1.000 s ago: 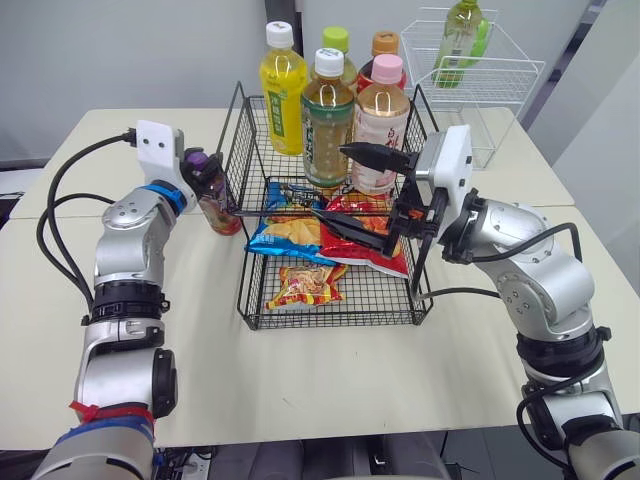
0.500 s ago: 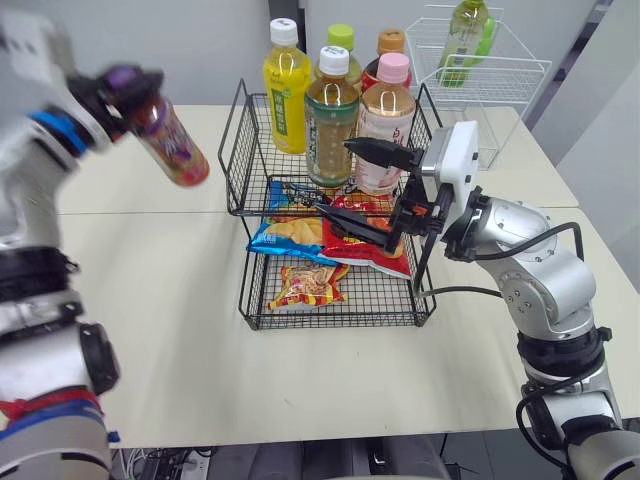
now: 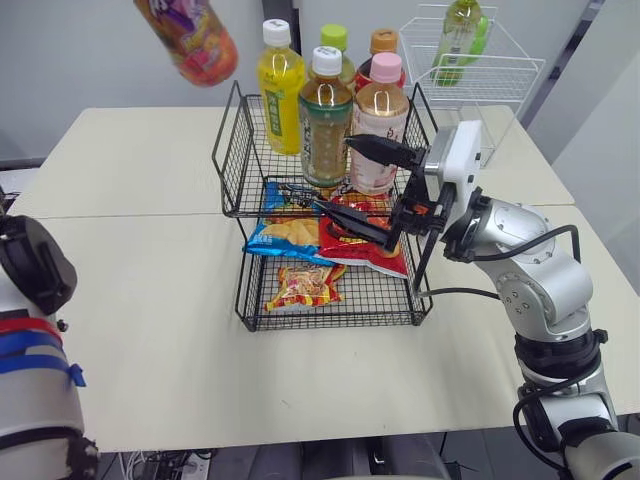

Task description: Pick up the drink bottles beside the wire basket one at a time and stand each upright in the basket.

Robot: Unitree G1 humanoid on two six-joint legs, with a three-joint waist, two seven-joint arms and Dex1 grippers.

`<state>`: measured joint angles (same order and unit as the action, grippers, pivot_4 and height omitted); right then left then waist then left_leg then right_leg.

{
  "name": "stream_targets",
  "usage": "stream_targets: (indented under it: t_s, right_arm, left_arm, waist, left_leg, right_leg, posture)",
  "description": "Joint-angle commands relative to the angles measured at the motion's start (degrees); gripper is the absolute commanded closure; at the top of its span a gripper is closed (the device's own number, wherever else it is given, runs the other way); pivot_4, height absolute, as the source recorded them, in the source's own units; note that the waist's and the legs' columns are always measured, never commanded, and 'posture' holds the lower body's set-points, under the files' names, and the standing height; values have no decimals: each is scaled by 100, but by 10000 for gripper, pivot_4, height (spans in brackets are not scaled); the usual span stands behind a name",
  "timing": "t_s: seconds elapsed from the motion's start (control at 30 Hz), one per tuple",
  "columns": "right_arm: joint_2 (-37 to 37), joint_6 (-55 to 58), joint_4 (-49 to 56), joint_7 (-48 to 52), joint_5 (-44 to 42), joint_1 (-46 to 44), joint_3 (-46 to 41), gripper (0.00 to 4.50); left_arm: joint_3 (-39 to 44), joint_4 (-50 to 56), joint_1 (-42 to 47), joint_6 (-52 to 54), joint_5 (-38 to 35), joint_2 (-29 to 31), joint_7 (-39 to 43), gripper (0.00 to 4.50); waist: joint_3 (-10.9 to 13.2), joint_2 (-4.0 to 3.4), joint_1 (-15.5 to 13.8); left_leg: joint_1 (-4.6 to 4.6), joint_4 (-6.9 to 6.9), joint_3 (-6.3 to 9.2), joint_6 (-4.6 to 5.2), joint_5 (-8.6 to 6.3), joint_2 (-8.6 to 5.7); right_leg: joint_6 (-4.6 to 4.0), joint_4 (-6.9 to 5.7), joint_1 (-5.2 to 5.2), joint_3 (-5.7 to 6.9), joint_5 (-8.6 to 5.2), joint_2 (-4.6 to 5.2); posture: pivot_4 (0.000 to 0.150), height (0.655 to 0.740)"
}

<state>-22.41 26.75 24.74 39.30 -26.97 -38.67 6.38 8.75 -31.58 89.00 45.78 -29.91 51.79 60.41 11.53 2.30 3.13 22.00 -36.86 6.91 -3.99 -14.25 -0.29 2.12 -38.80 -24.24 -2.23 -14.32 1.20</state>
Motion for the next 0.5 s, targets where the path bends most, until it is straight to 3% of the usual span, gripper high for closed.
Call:
stream_targets:
  t_s: [0.03,0.23,0.5]
  right_arm:
    - [19,-144,164,-92,34,44,-122,0]
    - [0,-76,323,-206,55,141,-152,0]
    - [-54,29,511,-327,51,199,-181,0]
  left_arm:
    - [-124,189,56,-102,33,-167,225,30991]
    - [-417,681,-595,-356,164,-544,480,30991]
    - [-544,869,-1061,-699,442,-1012,216,30991]
  waist:
    - [0,0,1]
    - [1,-1,12]
    - [1,-1,10]
  left_leg:
    - [0,-1,1,0,0,0]
    - [8,-1,-7,0,0,0]
    - [10,-1,-9,0,0,-1]
  right_leg:
    - [0,-1,-1,1,0,-1]
    - [-2,-5,-11,-9,1,1]
    - [-26,-5,-14,-11,15,2]
  posture:
    - [1500,7400]
    - [1500,7400]
    - [1500,7400]
